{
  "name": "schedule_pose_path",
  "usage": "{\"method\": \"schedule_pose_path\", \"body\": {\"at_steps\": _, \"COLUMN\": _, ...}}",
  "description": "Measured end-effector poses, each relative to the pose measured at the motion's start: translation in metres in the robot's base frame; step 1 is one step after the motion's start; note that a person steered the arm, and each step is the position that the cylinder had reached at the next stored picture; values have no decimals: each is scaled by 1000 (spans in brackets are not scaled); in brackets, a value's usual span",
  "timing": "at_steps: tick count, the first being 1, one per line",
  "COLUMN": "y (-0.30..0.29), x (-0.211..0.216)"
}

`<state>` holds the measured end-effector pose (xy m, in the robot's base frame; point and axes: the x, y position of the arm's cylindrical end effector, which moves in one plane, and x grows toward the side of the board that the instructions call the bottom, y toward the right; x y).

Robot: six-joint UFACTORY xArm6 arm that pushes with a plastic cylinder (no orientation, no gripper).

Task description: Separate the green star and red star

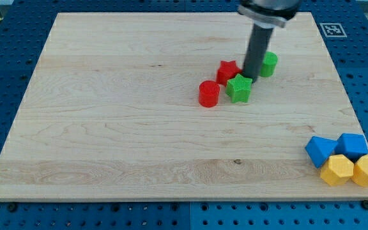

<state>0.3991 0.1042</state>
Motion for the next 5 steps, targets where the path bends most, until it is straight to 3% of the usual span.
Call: {"method": "schedule_pose_path", "body": {"at_steps": 5, "y": -39, "x": -13}}
